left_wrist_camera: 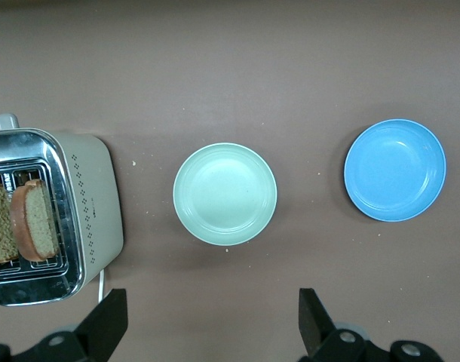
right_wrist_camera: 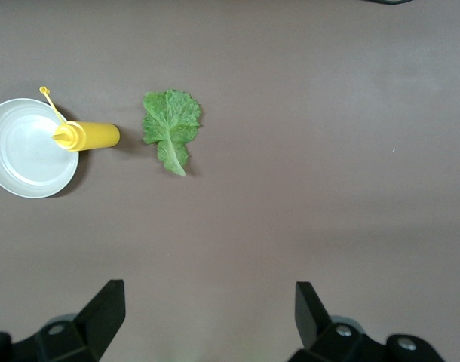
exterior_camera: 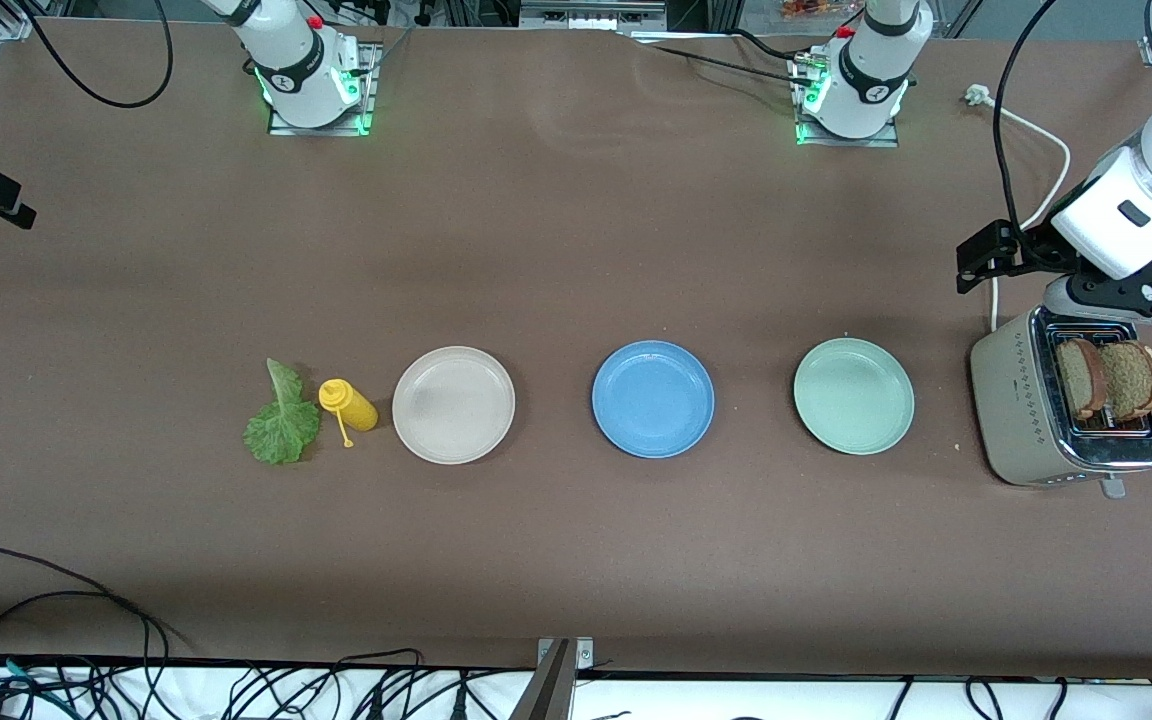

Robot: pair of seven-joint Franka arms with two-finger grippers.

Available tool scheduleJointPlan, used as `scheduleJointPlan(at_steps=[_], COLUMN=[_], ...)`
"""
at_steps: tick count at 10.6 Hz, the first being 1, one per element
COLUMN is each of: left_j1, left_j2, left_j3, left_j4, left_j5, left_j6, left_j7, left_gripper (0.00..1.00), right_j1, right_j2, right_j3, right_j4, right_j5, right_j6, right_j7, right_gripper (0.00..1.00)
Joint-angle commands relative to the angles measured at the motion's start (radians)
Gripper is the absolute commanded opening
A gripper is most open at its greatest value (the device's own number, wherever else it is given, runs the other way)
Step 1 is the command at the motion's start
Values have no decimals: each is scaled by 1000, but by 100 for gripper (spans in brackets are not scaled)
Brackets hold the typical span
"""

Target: Make sandwich in blue plate with both arms

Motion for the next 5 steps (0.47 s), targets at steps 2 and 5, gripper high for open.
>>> scheduleJointPlan(at_steps=[2,5], left_j1=[7,8], left_j2=[0,0], left_j3=[-3,-3], left_j4=[16,15], left_j5=[-21,-21], left_j6=[-18,-16], left_j7=[12,13], left_gripper=[100,100], right_j1=[-1,-1], right_j2=[9,9], right_j3=[-13,-34], right_j4=[25,27], right_j5=[29,31], right_j6=[-9,-9], right_j7=[-16,-18], right_gripper=[100,100])
